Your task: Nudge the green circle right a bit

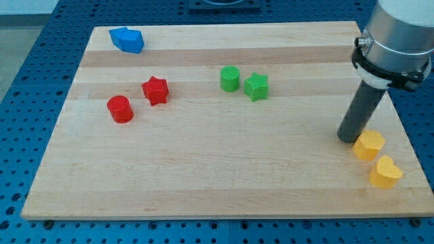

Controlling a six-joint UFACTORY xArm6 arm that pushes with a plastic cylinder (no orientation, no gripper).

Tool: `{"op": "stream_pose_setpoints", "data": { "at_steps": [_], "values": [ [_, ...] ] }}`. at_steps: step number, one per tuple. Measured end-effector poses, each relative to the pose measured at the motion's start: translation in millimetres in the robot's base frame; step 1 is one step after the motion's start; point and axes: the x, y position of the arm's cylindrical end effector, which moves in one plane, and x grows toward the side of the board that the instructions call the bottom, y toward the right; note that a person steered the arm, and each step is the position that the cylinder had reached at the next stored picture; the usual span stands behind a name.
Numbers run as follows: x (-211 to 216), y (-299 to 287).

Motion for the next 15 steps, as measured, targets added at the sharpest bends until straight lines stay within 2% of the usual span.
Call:
{"op": "stream_pose_setpoints", "data": {
  "at_steps": [4,5,6,8,10,11,13,15],
  "values": [
    [2.3,8.6],
    [2.3,-5.3],
    [2.3,-36.1],
    [-13.1,-138.9],
    [-54.9,-232.6],
    [-79.6,-255.0],
    [-112.3,-246.8],
    [-112.3,-193.1]
  ]
}}
